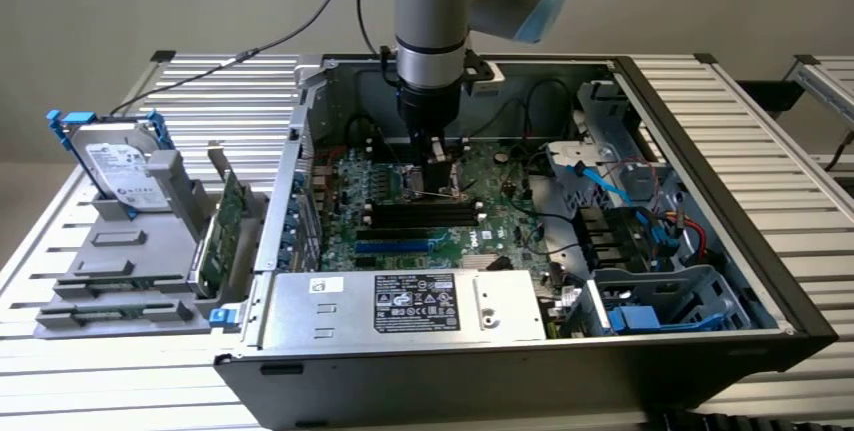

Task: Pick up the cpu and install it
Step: 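Place the cpu into insertion slot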

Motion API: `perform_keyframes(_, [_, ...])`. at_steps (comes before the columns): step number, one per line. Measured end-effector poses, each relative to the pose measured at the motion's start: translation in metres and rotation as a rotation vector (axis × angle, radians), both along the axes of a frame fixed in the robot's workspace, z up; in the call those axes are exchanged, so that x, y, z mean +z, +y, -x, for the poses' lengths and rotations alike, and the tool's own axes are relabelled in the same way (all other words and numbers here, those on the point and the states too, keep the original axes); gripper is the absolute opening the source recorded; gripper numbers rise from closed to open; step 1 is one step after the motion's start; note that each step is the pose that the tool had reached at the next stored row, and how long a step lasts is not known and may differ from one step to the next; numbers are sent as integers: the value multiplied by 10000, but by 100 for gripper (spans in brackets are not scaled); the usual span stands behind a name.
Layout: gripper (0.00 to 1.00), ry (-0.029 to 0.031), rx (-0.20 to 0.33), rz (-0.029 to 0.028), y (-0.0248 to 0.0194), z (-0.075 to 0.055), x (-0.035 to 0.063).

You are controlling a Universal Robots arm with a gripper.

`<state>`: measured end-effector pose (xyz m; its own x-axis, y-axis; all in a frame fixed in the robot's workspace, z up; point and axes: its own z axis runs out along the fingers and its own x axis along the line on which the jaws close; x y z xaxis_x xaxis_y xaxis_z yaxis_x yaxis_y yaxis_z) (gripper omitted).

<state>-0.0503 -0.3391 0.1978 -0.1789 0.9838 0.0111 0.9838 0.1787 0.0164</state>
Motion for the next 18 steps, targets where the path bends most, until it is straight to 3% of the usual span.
perform_keyframes(2, [67, 0, -5, 0, 0, 0, 0])
perform_keyframes(3, [60, 0, -7, 0, 0, 0, 0])
perform_keyframes(13, [60, 4, -17, -9, 0, 0, -1])
perform_keyframes(18, [53, 7, -18, -10, 0, 0, 0])
